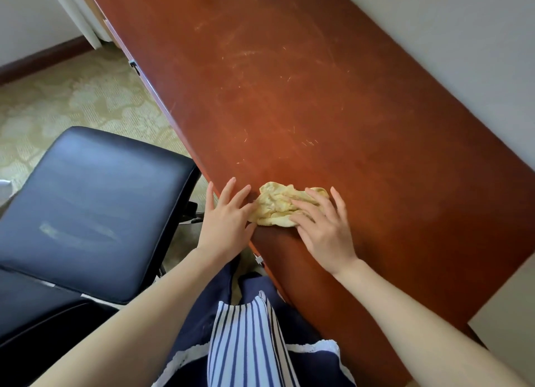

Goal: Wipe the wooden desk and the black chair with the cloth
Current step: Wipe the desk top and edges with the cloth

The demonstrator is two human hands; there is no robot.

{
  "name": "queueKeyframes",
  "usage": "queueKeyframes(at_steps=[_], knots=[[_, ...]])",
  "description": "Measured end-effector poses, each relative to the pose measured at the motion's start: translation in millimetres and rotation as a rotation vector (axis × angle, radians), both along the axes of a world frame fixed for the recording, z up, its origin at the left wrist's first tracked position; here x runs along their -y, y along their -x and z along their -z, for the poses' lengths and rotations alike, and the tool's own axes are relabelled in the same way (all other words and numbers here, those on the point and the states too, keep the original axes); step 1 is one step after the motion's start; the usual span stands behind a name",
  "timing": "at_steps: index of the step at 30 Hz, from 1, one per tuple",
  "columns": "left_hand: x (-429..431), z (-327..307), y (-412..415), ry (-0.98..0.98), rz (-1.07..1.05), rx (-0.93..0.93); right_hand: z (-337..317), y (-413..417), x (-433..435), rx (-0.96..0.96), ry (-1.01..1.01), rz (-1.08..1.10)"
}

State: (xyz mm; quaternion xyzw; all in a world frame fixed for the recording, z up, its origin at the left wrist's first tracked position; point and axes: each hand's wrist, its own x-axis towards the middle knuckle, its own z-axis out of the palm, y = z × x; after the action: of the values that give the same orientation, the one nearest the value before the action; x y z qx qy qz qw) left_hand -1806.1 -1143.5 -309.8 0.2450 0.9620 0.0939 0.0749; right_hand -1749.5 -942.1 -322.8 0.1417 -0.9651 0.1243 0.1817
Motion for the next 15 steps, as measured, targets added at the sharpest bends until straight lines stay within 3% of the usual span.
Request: queueKeyframes(at_steps=[3,5,10,13,15], knots=[[-3,-9,-2,-0.076,0.005,-0.097,-19,8,1,-0.113,0.066,0.011],[-6,-18,-1,-0.202,-0.059,-0.068,-35,16,-2,-0.115,0.154,0.028],[-15,-63,11,-0.777,-0.24,0.51,-75,24,-20,0.162,0.572,0.034],[-25,-72,25,-0.77,-0.258,0.539,-83,33,-33,0.257,0.637,0.093],[-32,-72,32,-0.71,-0.255,0.469,-81,40,-39,0.302,0.57,0.164]])
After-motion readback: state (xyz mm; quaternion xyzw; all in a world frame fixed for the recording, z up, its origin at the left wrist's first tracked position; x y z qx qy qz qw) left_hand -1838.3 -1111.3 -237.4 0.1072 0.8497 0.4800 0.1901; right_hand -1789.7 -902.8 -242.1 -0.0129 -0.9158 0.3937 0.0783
